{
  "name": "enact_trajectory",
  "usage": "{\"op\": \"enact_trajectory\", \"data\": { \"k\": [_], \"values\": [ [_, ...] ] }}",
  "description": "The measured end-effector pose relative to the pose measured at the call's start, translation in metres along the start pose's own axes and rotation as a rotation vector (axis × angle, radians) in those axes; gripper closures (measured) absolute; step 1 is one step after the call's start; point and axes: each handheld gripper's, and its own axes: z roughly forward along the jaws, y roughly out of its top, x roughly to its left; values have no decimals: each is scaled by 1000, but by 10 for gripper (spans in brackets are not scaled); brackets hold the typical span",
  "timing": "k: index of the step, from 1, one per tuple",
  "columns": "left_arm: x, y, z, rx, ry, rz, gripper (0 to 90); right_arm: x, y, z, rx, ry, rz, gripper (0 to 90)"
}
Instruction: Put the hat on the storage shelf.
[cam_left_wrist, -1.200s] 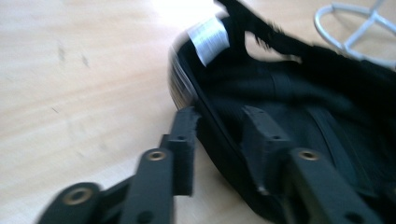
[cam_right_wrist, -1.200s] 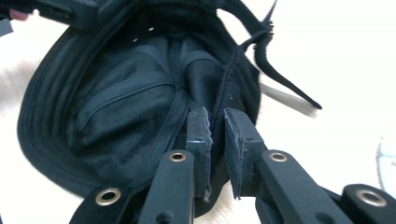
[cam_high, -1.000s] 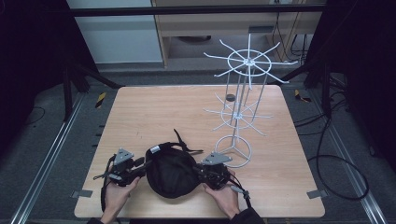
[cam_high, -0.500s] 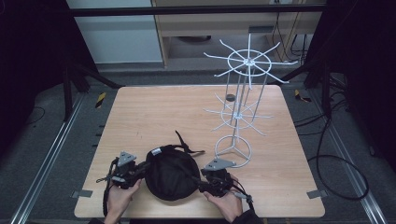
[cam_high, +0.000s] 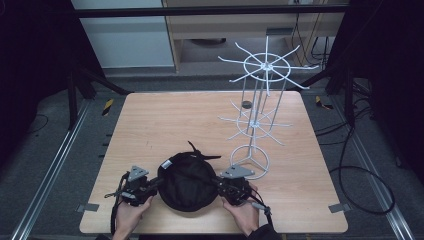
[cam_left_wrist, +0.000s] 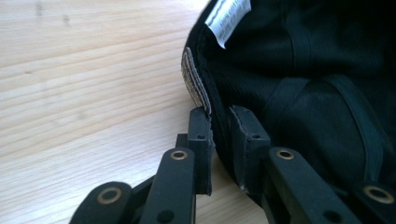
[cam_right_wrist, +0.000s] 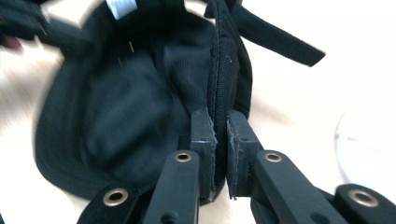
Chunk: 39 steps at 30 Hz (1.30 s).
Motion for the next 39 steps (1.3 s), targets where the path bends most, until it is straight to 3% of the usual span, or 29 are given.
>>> {"op": "enact_trajectory", "data": {
  "k": [1, 2, 4, 6, 12, 17, 19, 20, 21, 23, 24, 27, 28, 31, 39],
  "values": [
    [0, 0, 0, 0, 0, 0, 777, 0, 0, 0, 0, 0, 0, 835],
    [-3, 0, 3, 5, -10, 8, 776, 1, 5, -7, -58, 6, -13, 835],
    [-4, 0, 4, 4, -17, 12, 776, 1, 7, -9, -76, 8, -16, 835],
    [-8, 1, 8, 2, -21, 16, 776, 5, 12, -15, -129, 42, -44, 835],
    [-7, 2, 11, -6, -36, 20, 775, 14, 11, -13, -136, 98, -73, 834],
    [1, 4, 1, -28, -50, -11, 710, 16, 8, -9, -119, 76, -84, 835],
    [2, 7, -6, -53, -48, -10, 685, 15, 6, -8, -114, 66, -84, 835],
    [2, 11, -15, -93, -63, -12, 660, 15, 6, -8, -111, 54, -82, 835],
    [2, 11, -15, -93, -63, -12, 648, 15, 6, -8, -111, 54, -82, 835],
    [-1, 14, -23, -125, -82, -13, 631, 15, 6, -8, -119, 41, -82, 836],
    [-7, 19, -29, -157, -112, -12, 617, 15, 7, -9, -123, 36, -76, 836],
    [-15, 24, -34, -179, -139, -8, 600, 14, 6, -9, -121, 37, -76, 835],
    [-23, 30, -35, -194, -168, -5, 591, 15, 5, -8, -120, 37, -76, 834],
    [-34, 38, -33, -205, -205, -3, 564, 15, 4, -7, -120, 48, -77, 832],
    [-56, 57, -15, -209, -249, -5, 513, 18, 3, -4, -115, 72, -98, 819]
  ]
}}
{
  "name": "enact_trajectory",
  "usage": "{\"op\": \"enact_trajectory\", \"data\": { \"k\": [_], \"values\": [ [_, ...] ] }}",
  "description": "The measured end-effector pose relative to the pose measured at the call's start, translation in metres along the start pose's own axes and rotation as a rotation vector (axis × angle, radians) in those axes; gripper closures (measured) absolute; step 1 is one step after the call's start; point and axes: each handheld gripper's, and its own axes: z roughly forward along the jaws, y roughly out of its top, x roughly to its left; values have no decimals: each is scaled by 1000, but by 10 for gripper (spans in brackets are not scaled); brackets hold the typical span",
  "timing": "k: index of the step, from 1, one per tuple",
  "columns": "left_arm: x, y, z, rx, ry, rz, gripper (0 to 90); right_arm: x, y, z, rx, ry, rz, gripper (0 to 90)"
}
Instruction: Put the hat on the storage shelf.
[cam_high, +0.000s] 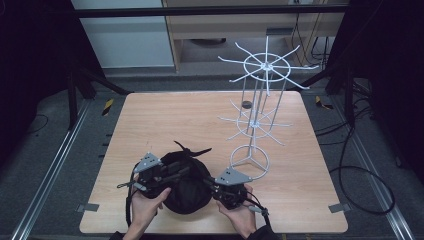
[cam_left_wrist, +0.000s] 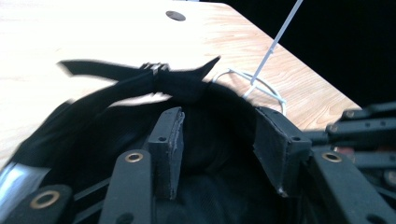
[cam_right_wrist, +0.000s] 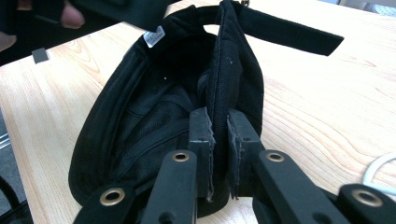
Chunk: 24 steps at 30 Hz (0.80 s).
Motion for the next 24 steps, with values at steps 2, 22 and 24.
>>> {"op": "enact_trajectory", "data": {
  "k": [2, 22, 24],
  "values": [
    [-4, 3, 5, -6, -3, 0, 497, 0, 0, 0, 0, 3, -3, 818],
    [-10, 6, 36, 55, 87, -66, 625, 7, -1, 4, 2, 48, -41, 801],
    [-9, 6, 36, 58, 77, -74, 705, 7, -1, 5, 4, 55, -40, 794]
  ]
}}
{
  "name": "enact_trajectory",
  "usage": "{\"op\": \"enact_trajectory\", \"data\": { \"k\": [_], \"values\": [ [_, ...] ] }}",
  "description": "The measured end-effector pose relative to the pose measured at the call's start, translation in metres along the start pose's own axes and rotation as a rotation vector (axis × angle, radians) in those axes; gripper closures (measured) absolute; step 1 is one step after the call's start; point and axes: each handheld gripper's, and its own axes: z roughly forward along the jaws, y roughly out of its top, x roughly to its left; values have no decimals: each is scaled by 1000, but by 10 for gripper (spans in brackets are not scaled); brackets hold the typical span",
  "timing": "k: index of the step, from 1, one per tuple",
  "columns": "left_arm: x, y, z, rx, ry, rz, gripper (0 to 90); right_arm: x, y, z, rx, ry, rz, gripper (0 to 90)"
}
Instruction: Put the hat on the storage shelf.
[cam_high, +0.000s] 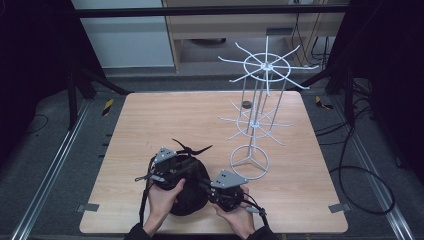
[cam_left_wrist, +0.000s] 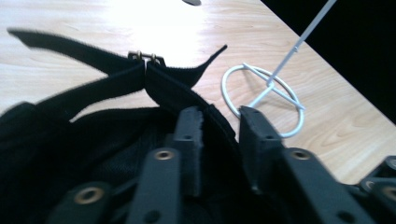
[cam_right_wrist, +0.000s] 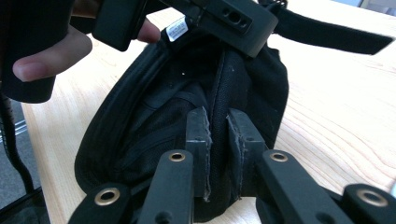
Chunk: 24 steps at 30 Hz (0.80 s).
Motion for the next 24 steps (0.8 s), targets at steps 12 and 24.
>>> {"op": "enact_trajectory", "data": {
  "k": [12, 24],
  "values": [
    [4, -1, -13, -24, -64, 5, 840, -9, 6, -23, -98, 95, 29, 579],
    [2, 14, -57, -151, -132, 56, 845, -30, -4, -35, -92, 68, 72, 495]
  ]
}}
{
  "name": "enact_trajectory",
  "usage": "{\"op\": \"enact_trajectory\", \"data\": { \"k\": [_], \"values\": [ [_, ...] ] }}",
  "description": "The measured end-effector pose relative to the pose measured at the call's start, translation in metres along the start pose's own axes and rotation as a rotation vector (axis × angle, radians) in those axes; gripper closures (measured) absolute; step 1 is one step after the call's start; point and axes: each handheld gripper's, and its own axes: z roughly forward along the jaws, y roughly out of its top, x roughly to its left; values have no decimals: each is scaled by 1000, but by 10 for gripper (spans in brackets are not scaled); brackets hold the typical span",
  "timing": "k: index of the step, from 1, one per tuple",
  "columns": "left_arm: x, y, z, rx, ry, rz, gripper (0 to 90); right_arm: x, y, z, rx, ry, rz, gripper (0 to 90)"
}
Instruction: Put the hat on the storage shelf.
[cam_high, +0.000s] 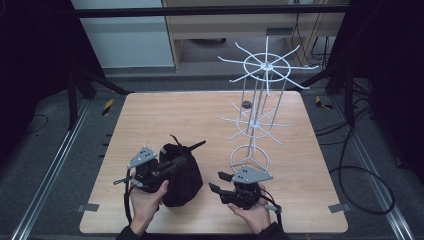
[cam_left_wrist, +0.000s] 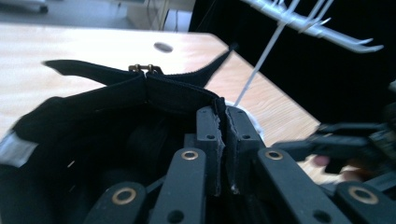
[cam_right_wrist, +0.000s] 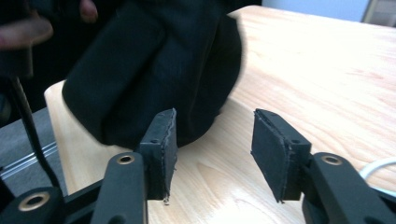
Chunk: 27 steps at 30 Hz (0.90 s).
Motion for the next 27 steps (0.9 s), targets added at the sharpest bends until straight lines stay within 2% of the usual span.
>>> {"op": "enact_trajectory", "data": {
  "k": [4, 8, 9, 10, 12, 13, 14, 15, 16, 17, 18, 20, 21, 24, 27],
  "values": [
    [-10, 5, -6, -30, -32, 22, 846, 8, 2, 7, -14, 39, -18, 465],
    [-16, 6, -5, -32, -57, 36, 846, 11, 3, 11, -19, 65, -30, 465],
    [-17, 6, -4, -28, -61, 44, 846, 12, 3, 13, -20, 74, -33, 492],
    [-18, 6, -3, -24, -64, 46, 846, 13, 3, 14, -14, 86, -39, 614],
    [-20, 5, -1, -18, -63, 55, 846, 13, 2, 16, -3, 91, -47, 774],
    [-20, 4, 0, -14, -64, 59, 846, 13, 2, 16, -3, 91, -47, 774],
    [-19, 4, 0, -14, -68, 58, 846, 13, 3, 17, 7, 92, -45, 868],
    [-19, 4, -1, -14, -67, 59, 846, 13, 3, 17, 7, 92, -45, 868],
    [-18, 5, -1, -18, -65, 61, 846, 14, 3, 17, 7, 88, -47, 875],
    [-17, 6, -4, -27, -62, 61, 845, 17, 7, 16, 4, 57, -79, 882],
    [-17, 6, -4, -27, -62, 61, 845, 17, 7, 16, 4, 57, -79, 882],
    [-14, 6, -8, -36, -54, 65, 845, 19, 12, 12, -2, 26, -108, 882],
    [-13, 6, -10, -39, -53, 66, 845, 20, 18, 9, -1, -7, -138, 882],
    [-10, 4, -16, -42, -45, 69, 845, 22, 25, 7, 11, -30, -163, 880],
    [-4, -2, -25, -31, -22, 77, 845, 27, 30, 13, 41, -28, -186, 874]
  ]
}}
